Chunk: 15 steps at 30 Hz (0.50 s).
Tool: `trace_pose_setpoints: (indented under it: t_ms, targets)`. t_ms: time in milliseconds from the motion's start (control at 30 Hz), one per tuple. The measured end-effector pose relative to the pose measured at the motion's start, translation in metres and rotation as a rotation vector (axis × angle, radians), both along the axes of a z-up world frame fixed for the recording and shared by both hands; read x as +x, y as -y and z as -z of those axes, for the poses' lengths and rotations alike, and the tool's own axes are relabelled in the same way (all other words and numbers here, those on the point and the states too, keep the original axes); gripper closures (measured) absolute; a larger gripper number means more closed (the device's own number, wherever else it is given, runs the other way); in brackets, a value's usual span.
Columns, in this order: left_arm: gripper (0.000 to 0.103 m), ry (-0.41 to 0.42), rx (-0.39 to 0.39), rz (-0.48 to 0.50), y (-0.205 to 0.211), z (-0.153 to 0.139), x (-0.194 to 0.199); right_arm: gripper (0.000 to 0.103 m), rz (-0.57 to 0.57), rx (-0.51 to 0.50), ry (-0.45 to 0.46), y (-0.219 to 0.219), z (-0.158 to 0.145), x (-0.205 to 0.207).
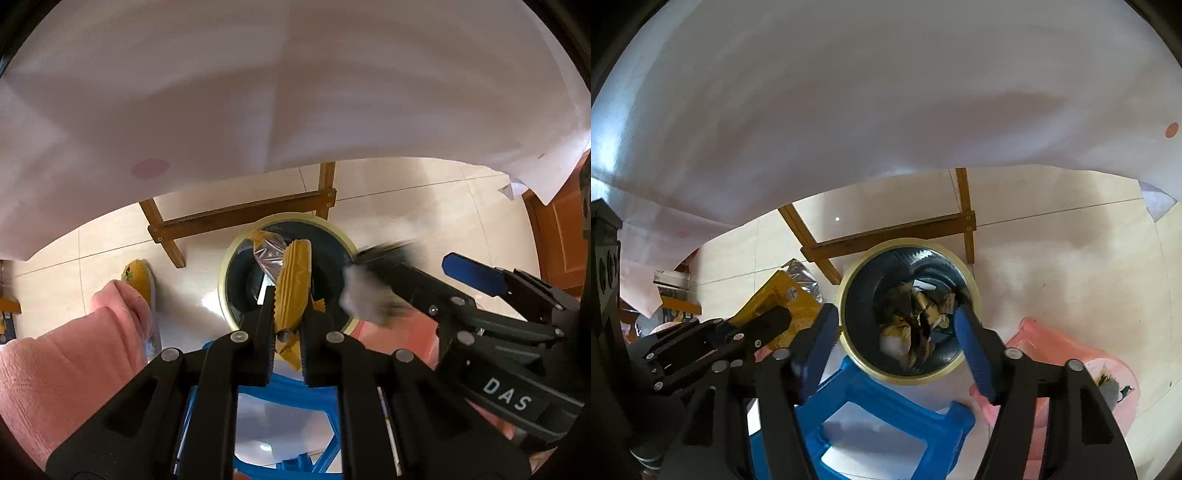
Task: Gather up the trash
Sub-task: 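Lower both held wrappers over the bin and open both tools, then raise both tools from the bin back toward the table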
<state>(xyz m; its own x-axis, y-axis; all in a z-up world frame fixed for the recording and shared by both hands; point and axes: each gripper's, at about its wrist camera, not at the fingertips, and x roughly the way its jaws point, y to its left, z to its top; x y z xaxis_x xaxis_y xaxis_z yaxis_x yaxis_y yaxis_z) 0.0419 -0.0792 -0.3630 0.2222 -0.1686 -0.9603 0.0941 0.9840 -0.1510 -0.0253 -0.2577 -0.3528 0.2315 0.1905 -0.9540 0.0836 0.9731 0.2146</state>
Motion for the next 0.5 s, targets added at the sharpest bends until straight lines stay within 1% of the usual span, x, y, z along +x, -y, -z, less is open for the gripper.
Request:
trace_pose_setpoints:
  t_ms: [33,67,100,133,167,200,233,300,367,500]
  targets:
    - [0.094,0.004,0.004,-0.001,0.000,0.001,0.001,0.033,0.005,0.003,-0.004,0.001,0.001,0.001]
    - [0.091,0.006,0.009,0.000,0.000,0.002,0.002,0.033,0.010,0.005,-0.009,0.002,0.002,0.001]
    - [0.081,0.002,0.020,-0.002,0.000,0.003,0.003,0.033,0.019,0.000,-0.014,0.004,0.003,0.001]
    - [0.073,-0.006,0.035,-0.008,-0.001,0.005,0.005,0.033,0.031,-0.004,-0.018,0.007,0.004,0.001]
    - [0.056,-0.017,0.050,-0.022,-0.004,0.008,0.008,0.033,0.046,-0.002,-0.020,0.010,0.005,0.001]
    - [0.042,-0.023,0.050,-0.034,-0.007,0.009,0.009,0.030,0.061,0.003,-0.021,0.013,0.006,0.001]
    - [0.038,-0.026,0.043,-0.046,-0.011,0.011,0.011,0.027,0.076,0.006,-0.019,0.015,0.006,0.001]
    - [0.031,-0.022,0.029,-0.054,-0.015,0.011,0.014,0.026,0.091,0.005,-0.003,0.018,0.003,0.001]
    - [0.028,-0.021,0.030,-0.037,-0.013,0.010,0.014,0.025,0.089,-0.002,0.000,0.017,0.002,0.002]
    - [0.027,-0.006,0.020,0.014,-0.003,0.007,0.011,0.025,0.077,-0.015,-0.003,0.013,-0.001,0.002]
